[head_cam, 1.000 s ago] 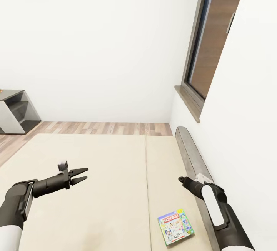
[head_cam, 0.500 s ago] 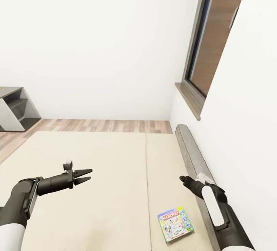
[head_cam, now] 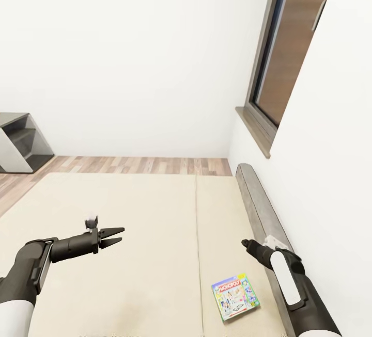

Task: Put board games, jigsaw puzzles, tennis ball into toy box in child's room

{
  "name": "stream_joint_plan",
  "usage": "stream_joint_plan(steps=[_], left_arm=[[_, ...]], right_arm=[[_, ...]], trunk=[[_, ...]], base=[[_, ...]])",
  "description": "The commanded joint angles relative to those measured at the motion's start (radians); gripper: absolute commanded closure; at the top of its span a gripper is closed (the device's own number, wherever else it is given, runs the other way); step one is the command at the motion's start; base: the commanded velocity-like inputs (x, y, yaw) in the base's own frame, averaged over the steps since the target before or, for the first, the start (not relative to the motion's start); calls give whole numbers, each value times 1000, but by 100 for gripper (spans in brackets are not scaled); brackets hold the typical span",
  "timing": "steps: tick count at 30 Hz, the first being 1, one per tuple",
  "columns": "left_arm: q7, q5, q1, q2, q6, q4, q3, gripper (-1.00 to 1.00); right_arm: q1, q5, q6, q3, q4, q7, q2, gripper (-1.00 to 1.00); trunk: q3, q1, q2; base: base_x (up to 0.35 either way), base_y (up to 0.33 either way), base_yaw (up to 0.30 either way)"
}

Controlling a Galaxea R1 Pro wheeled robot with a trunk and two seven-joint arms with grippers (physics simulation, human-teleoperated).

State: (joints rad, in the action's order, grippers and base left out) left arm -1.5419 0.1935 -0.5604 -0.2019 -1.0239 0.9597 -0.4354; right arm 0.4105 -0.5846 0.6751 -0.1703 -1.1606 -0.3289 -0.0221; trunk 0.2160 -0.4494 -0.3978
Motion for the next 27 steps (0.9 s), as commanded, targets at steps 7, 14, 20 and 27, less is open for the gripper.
stream_joint_plan(steps=[7, 14, 20, 27], left_arm=[[1, 10, -1, 1, -10, 1, -2, -100], [81, 9, -2, 1, -10, 1, -3, -100], [187, 1, -4, 19, -9, 1, -3, -100], [281, -3, -10, 49, -9, 1, -3, -100]], right_arm=[[1, -11, 3, -2, 0, -9, -1, -100], [3, -8, 1, -2, 24, -9, -1, -100], [5, -2, -54, -2, 62, -9, 0, -100], [18, 62, -74, -2, 95, -9, -5, -100]], trunk=[[13, -1, -2], [25, -1, -2], [35, -1, -2], [46, -1, -2]], base=[[0, 0, 0], [0, 0, 0], [0, 0, 0], [0, 0, 0]])
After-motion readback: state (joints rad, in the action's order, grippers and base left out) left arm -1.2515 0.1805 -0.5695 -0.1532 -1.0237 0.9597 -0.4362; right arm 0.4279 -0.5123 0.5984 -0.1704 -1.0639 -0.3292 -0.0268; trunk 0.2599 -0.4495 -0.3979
